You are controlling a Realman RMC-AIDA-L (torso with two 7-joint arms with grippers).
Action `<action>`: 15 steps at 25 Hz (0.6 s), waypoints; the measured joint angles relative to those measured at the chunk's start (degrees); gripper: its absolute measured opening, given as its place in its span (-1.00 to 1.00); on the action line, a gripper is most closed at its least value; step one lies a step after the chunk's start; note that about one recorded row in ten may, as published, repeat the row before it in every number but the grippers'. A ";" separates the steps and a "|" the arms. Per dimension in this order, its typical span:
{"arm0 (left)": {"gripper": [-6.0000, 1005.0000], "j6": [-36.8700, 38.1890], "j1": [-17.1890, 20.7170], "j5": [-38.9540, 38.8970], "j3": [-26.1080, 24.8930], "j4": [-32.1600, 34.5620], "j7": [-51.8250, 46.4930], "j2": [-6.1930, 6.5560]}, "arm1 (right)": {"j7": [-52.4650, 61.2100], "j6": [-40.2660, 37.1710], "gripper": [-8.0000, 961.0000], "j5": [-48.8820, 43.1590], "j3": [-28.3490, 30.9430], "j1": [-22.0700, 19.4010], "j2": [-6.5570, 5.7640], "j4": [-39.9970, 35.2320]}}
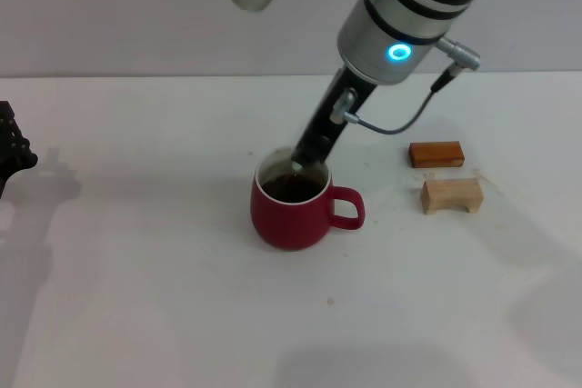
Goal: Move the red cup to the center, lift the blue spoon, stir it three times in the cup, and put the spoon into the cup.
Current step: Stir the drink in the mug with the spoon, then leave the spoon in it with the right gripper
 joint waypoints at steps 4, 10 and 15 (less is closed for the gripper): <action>-0.99 0.00 0.00 0.00 -0.03 0.00 0.00 0.00 | -0.01 -2.72 -0.66 -0.40 0.00 0.36 -0.03 -0.94; -0.98 0.00 0.02 0.00 -0.09 0.00 -0.03 -0.07 | 0.02 -3.29 -0.66 -4.15 0.29 1.02 -0.17 -2.43; -0.98 -0.01 0.03 0.00 -0.09 0.00 -0.06 -0.09 | 0.13 -1.09 -0.66 -5.57 0.51 1.03 -0.23 -2.29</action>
